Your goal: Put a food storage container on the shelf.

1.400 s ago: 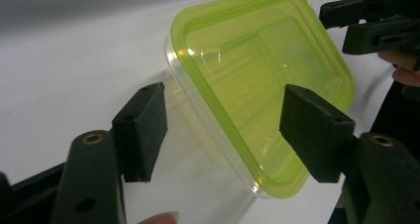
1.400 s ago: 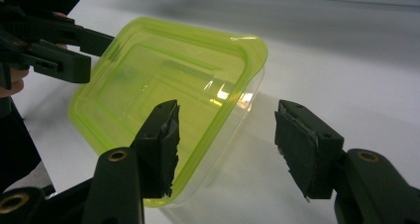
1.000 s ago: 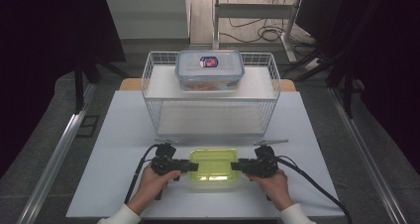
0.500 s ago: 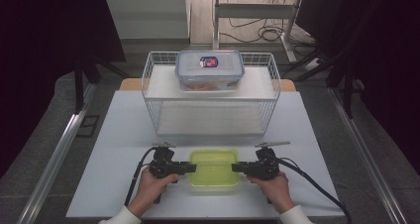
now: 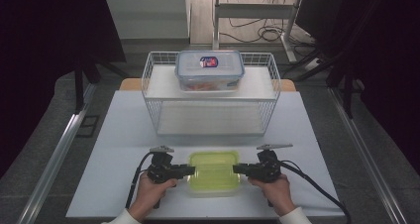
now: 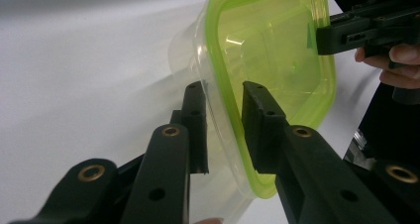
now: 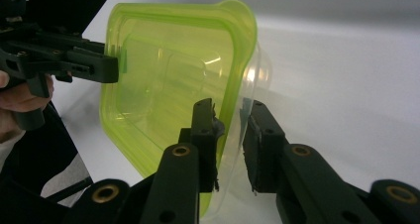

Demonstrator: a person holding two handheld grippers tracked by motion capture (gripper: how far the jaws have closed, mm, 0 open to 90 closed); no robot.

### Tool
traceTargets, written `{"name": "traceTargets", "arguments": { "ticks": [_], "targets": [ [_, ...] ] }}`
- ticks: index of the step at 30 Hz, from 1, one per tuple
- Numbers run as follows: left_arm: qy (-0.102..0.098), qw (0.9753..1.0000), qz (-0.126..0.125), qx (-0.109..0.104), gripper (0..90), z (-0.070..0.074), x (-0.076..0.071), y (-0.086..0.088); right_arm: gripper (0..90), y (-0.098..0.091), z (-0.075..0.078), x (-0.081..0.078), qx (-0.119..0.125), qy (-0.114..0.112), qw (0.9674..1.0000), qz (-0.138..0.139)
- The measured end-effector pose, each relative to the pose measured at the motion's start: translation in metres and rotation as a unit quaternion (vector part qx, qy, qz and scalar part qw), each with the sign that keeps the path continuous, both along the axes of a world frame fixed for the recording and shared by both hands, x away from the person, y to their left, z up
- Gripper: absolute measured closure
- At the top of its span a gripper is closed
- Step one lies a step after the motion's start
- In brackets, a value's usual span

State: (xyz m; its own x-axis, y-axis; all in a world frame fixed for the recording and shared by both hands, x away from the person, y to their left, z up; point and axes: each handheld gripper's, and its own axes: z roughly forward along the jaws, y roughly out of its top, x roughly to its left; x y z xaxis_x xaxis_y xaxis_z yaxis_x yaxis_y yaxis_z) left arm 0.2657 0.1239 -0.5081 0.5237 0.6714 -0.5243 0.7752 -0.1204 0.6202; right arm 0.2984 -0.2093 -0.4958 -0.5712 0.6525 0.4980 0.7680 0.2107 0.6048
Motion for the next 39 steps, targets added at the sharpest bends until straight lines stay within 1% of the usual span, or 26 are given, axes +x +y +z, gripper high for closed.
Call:
{"name": "traceTargets", "arguments": {
  "ticks": [2,3,5,9,12,16,22,23,25,30,31,33,36,39],
  "targets": [
    [-0.008,1.0000,0.001,0.003,75.9,0.002,-0.002,-0.001,78.6,0.000,0.001,-0.001,0.001,-0.001,1.0000,-0.004],
    [-0.011,0.9999,0.003,0.003,78.0,0.003,-0.003,-0.001,79.4,-0.001,0.003,-0.001,0.004,-0.007,1.0000,-0.004],
    [-0.013,0.9999,0.002,0.001,78.1,0.004,-0.003,-0.001,79.5,-0.001,0.004,-0.003,0.001,-0.010,0.9999,-0.001],
    [-0.015,0.9999,0.000,0.007,78.0,0.003,-0.003,-0.001,79.5,-0.001,0.004,-0.004,-0.001,-0.015,0.9999,-0.001],
    [-0.026,0.9997,-0.003,0.002,78.0,0.007,-0.005,-0.001,79.5,-0.003,0.008,-0.004,0.004,-0.022,0.9997,0.000],
    [-0.041,0.9991,-0.005,0.007,77.8,0.014,-0.008,-0.001,79.5,-0.003,0.012,-0.006,0.008,-0.033,0.9994,0.004],
    [-0.056,0.9984,-0.007,0.007,77.8,0.022,-0.011,0.001,79.6,-0.001,0.020,-0.009,0.006,-0.053,0.9985,0.009],
    [-0.058,0.9983,-0.007,0.007,77.8,0.023,-0.011,0.002,79.6,-0.001,0.021,-0.009,0.005,-0.058,0.9983,0.011],
    [-0.058,0.9983,-0.008,0.005,77.8,0.024,-0.012,0.002,79.5,-0.001,0.022,-0.010,0.008,-0.060,0.9981,0.011],
    [-0.067,0.9977,-0.012,0.008,77.7,0.028,-0.013,0.002,79.6,-0.002,0.025,-0.011,0.007,-0.068,0.9976,0.014],
    [-0.068,0.9976,-0.011,0.009,77.7,0.029,-0.013,0.002,79.5,-0.002,0.026,-0.011,0.006,-0.072,0.9973,0.015],
    [-0.072,0.9973,-0.010,0.013,77.9,0.030,-0.013,0.001,79.5,0.000,0.031,-0.013,-0.004,-0.086,0.9962,0.016],
    [-0.073,0.9972,-0.012,0.011,77.9,0.032,-0.013,0.001,79.5,0.000,0.037,-0.016,-0.013,-0.102,0.9946,0.017],
    [-0.076,0.9970,-0.013,0.006,77.9,0.034,-0.013,0.001,79.5,0.000,0.041,-0.018,-0.014,-0.109,0.9937,0.017]
  ]
}}
